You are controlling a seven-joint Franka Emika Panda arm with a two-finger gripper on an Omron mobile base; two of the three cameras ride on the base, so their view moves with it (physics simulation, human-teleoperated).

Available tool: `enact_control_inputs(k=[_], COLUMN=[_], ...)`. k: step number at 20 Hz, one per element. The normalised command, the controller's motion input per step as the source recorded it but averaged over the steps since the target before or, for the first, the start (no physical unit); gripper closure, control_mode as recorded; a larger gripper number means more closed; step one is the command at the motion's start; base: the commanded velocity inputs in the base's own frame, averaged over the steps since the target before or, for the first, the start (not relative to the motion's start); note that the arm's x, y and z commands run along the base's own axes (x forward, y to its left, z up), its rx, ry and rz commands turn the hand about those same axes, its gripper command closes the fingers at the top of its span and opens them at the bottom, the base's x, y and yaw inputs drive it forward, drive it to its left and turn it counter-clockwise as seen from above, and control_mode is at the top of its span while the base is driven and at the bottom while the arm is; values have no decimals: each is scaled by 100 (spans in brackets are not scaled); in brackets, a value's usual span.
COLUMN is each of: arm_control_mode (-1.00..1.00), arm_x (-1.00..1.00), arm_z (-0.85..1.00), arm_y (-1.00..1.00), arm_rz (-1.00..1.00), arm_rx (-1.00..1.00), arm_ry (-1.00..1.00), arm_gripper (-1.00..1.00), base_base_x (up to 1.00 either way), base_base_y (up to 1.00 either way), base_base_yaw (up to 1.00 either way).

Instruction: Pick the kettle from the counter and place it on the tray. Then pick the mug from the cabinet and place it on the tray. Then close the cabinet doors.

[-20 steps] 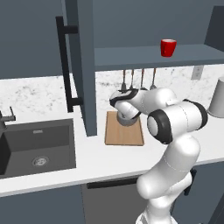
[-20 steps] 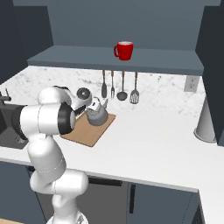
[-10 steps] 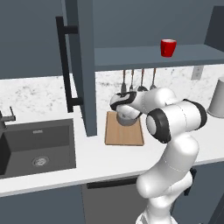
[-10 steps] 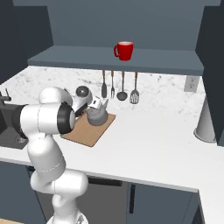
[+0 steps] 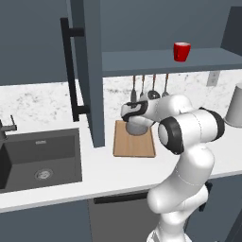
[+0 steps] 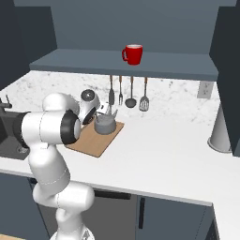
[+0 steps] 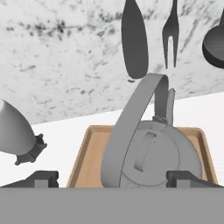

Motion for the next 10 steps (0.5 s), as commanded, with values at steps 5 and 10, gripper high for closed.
enact_control_inputs(k=[5, 10], arm_control_mode=[-100, -100], arm_x=[-4, -41], arm_z=[5, 40], arm_y=[0, -4], arm_rz=[0, -1], arm_rx=[-1, 0], arm_ry=[-3, -5], arm_gripper=[-100, -100], base_base_x=[0, 0], base_base_y=[0, 0], base_base_yaw=[0, 0])
